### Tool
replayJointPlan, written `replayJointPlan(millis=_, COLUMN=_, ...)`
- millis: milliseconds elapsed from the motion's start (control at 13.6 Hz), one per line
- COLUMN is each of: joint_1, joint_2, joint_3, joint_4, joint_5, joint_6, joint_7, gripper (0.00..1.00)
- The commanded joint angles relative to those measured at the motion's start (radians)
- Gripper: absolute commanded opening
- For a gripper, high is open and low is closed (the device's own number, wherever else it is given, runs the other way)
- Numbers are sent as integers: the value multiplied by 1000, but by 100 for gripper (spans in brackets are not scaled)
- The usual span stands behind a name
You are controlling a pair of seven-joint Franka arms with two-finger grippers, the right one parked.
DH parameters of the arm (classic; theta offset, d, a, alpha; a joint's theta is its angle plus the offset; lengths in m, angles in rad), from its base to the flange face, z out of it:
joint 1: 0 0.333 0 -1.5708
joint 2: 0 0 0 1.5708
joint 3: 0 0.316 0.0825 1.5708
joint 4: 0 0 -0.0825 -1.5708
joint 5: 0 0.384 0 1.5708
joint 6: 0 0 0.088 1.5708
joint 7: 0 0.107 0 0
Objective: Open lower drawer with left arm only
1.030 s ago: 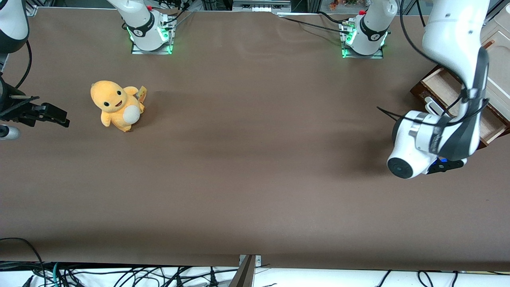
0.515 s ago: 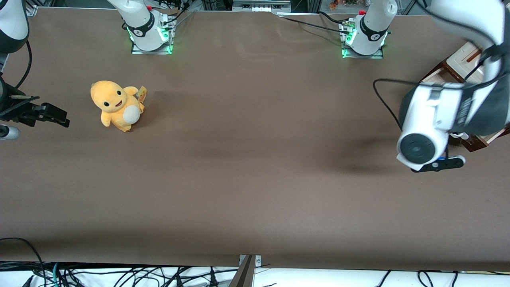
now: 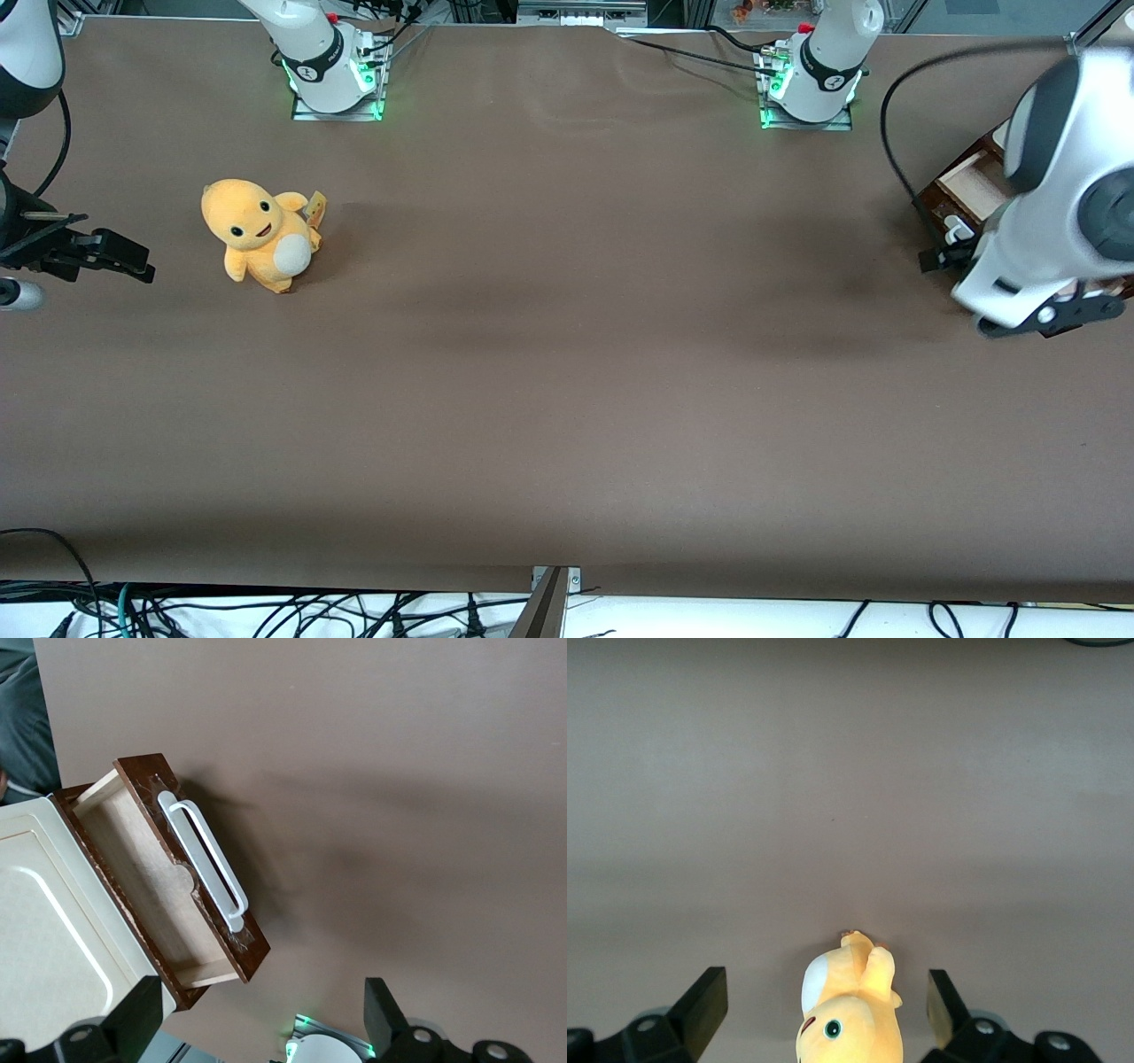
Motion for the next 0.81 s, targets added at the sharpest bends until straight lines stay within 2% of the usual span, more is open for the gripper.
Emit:
replayJointPlan(millis=0, joint_1=1, joint_2=-69, joint_3=5, joint_4=-36, joint_5=-34, joint_6=8, joint_7=56, gripper=100)
replayJointPlan(millis=294, joint_1=-2, joint_2=-126, joint_3=65, joint_4=-112, joint_5=-199, joint_6=137, joint_7=97, gripper=100)
replayJointPlan(millis=442, joint_1=-4, joint_2=-185, joint_3=77, joint_4=-210, joint_5=-238, joint_6=235, joint_7=96, gripper=100)
replayJointPlan(millis=589, joint_1=-4, joint_2=-253, joint_3=120, joint_4=-340, joint_5=-346, joint_6=360, joint_7=99, gripper=100)
replayJointPlan(millis=736, joint_1=-10, joint_2=-305, joint_3=128, joint_4=-407, joint_5=-344, joint_6=419, joint_7=171, gripper=100)
